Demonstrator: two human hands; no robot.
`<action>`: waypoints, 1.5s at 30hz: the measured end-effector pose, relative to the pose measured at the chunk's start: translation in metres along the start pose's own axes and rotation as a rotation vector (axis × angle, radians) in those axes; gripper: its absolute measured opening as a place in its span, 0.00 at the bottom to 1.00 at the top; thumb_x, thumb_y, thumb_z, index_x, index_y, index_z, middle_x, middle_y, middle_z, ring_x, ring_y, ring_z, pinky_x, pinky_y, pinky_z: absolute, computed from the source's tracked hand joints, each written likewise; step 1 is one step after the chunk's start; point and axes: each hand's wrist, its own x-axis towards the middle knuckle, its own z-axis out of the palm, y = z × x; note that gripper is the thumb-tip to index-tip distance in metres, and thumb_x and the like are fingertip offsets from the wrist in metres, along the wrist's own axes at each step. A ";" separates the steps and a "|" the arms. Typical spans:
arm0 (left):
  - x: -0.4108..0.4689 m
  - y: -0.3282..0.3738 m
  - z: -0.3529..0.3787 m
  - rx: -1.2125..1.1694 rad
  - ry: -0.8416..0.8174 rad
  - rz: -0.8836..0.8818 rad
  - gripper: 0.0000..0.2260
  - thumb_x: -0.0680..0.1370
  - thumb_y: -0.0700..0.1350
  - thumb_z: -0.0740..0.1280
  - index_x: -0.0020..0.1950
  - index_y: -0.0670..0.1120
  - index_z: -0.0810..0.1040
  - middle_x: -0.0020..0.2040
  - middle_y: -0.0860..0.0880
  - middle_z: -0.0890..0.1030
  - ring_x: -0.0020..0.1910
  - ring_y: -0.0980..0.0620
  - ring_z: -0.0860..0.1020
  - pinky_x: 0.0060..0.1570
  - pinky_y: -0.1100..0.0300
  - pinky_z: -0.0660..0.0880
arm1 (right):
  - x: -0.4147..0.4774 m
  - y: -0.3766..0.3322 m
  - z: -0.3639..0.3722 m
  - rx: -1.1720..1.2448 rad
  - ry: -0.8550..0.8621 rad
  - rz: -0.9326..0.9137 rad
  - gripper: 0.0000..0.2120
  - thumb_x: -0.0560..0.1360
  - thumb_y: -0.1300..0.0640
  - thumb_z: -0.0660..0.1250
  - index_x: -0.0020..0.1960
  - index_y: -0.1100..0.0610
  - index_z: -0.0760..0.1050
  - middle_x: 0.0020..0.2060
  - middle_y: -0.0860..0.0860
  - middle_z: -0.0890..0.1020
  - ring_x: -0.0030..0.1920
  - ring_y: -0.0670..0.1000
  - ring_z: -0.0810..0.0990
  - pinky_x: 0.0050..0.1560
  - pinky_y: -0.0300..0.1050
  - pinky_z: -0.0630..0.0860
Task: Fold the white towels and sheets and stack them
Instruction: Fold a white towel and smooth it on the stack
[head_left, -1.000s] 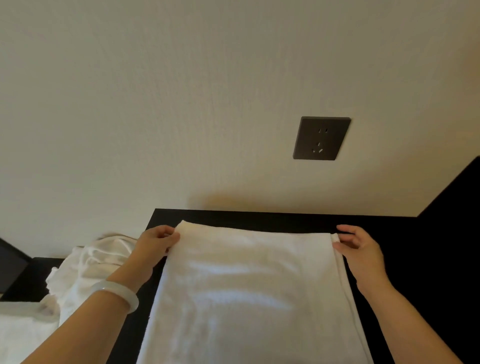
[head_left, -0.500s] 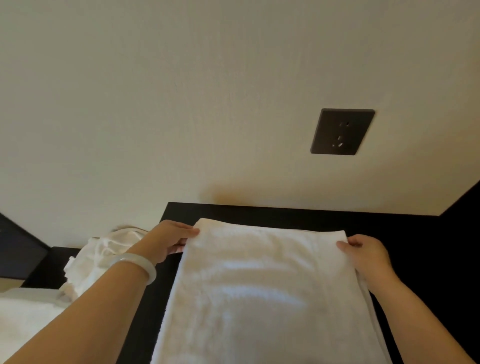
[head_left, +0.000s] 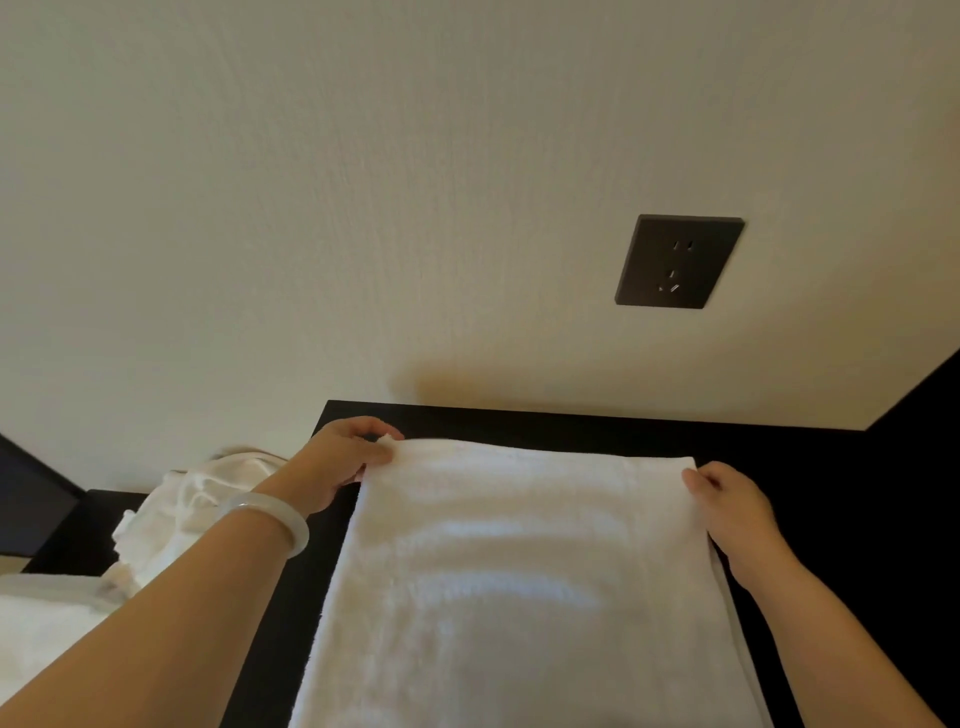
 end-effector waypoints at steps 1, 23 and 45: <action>0.000 -0.002 0.001 0.118 0.024 0.074 0.08 0.78 0.34 0.66 0.52 0.44 0.82 0.49 0.37 0.81 0.49 0.37 0.81 0.52 0.46 0.80 | 0.000 0.002 0.001 -0.003 0.022 -0.001 0.13 0.82 0.57 0.62 0.41 0.62 0.73 0.34 0.57 0.75 0.34 0.53 0.71 0.33 0.45 0.64; -0.001 -0.025 0.005 0.499 0.284 0.109 0.15 0.77 0.50 0.71 0.55 0.47 0.68 0.42 0.47 0.79 0.36 0.51 0.80 0.32 0.62 0.72 | -0.019 0.009 -0.010 -0.017 0.095 0.014 0.08 0.79 0.53 0.67 0.55 0.55 0.75 0.44 0.52 0.81 0.43 0.50 0.79 0.42 0.47 0.78; -0.127 -0.073 0.031 0.093 0.314 -0.140 0.03 0.78 0.40 0.69 0.45 0.43 0.82 0.37 0.43 0.84 0.39 0.46 0.82 0.43 0.54 0.79 | -0.111 0.050 -0.027 -0.254 -0.021 0.086 0.07 0.80 0.56 0.66 0.46 0.57 0.71 0.41 0.53 0.77 0.39 0.51 0.77 0.33 0.43 0.69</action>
